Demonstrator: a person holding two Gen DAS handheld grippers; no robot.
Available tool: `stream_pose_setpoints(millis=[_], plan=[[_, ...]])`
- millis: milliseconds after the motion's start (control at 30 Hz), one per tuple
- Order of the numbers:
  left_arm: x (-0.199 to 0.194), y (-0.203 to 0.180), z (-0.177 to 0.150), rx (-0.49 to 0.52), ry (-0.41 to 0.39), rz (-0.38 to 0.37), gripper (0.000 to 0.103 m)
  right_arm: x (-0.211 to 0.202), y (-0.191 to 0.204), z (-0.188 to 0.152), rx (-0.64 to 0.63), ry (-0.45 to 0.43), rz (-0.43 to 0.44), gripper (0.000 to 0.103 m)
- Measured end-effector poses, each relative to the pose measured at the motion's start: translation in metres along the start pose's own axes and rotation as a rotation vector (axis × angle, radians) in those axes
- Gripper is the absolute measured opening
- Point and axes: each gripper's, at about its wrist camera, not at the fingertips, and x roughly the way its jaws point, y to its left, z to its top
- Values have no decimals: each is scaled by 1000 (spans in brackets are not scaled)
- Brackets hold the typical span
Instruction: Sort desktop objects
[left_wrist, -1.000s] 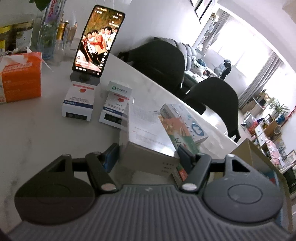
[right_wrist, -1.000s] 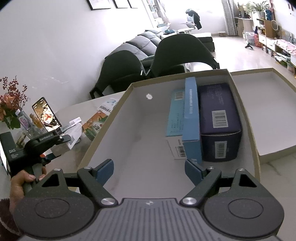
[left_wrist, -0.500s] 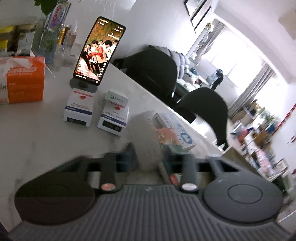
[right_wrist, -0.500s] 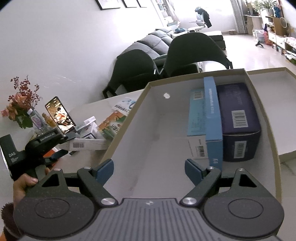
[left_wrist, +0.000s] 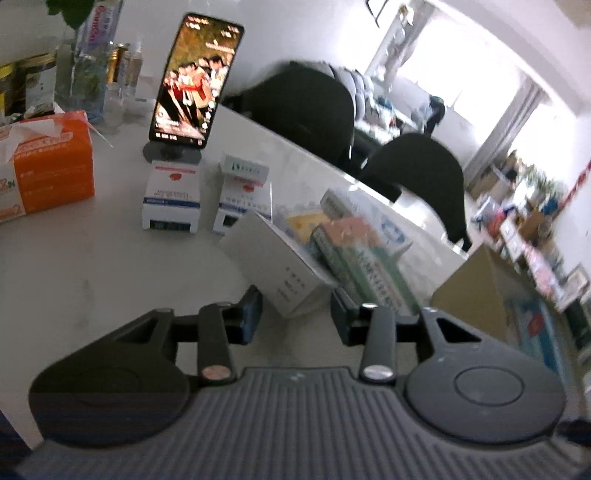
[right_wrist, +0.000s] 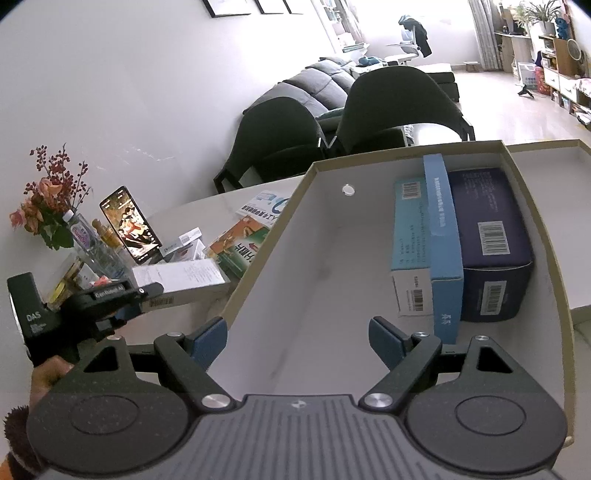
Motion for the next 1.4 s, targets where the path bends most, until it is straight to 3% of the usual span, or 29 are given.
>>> stream_pose_setpoints(millis=[167,267,433,667,767,900,1067,1200,1400], plan=[[9,1,-5,67,59,19,47,4,4,-1,-10,8,4,86],[12,3,-9,92,73,31,47,6,7,-1,-16,13,6,86],[11,3,-14,103,100,-23,55,10,10,-1,-18,20,7,86],[14,24,-10,-86,102,-163,70,14,13,-3,-19,26,7,86],[19,34,-12,-196,114,-207,72,15,13,-3,-18,26,5,86],[25,45,-14,-321,130,-225,66,15,12,-3,-17,27,4,86],[30,50,-18,-366,143,-175,40,16,11,-4,-15,28,2,86],[29,39,-20,-282,138,-125,24,16,11,-3,-15,29,3,86],[22,4,-23,-15,85,-1,17,17,11,-3,-16,30,2,86]])
